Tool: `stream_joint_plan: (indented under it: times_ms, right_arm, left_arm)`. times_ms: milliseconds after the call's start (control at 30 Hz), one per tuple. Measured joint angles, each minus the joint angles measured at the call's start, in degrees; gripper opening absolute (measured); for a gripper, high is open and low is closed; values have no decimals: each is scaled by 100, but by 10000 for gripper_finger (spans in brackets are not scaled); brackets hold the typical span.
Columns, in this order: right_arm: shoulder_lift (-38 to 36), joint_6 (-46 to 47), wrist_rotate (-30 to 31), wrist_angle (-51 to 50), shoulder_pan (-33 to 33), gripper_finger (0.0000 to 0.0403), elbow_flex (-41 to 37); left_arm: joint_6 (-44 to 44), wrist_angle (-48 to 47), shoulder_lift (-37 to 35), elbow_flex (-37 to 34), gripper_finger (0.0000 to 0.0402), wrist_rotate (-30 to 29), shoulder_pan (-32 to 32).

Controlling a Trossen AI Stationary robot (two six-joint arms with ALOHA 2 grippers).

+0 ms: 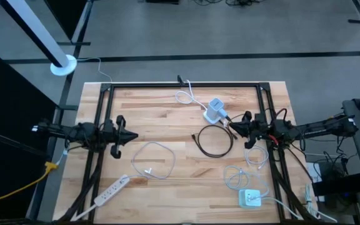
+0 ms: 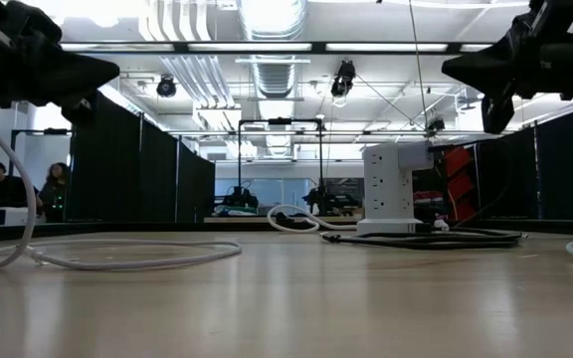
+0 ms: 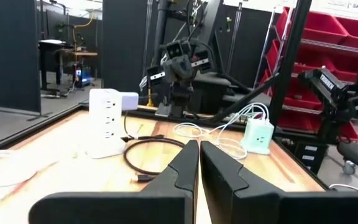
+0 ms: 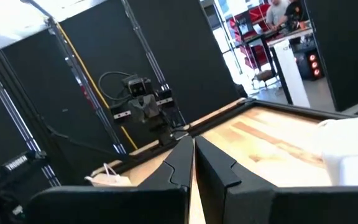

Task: Plug in charger cables
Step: Return to Home Position

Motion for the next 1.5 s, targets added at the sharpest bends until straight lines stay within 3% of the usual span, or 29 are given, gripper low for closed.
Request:
stream_joint_plan:
  times_ms: [67, 167, 267, 433, 567, 800, 900, 1067, 1500]
  right_arm:
    - [-74, -436, -4, -5, 0, 0, 0]
    - [-285, -1910, -13, -4, 2, 0, 0]
    - [-558, -2294, 51, -4, 13, 0, 0]
    - [-1165, -2276, 151, -604, 12, 0, 0]
    - [-1578, -1674, 126, -1534, 13, 0, 0]
    - [-2388, -1723, -360, -3243, 14, 0, 238]
    - [-2369, -1119, -405, -3639, 13, 0, 416]
    - [-2184, -379, -407, -3605, 13, 0, 497]
    - [-2147, -341, -409, -3609, 13, 0, 500]
  left_arm:
    - [-12, -8, 25, 0, 4, -2, 0]
    - [-15, -7, 54, 2, 4, -7, 0]
    - [-17, -11, 57, 2, 4, -11, 0]
    - [-17, -9, 64, 2, 4, -20, 0]
    - [-17, -10, 73, 2, 4, -20, 0]
    - [-17, -13, 73, 4, 4, -20, 0]
    - [-16, -40, -33, 2, 4, -17, 0]
    - [-16, -60, -94, -2, 4, -20, 0]
    - [-17, -278, -96, -4, 4, 26, 0]
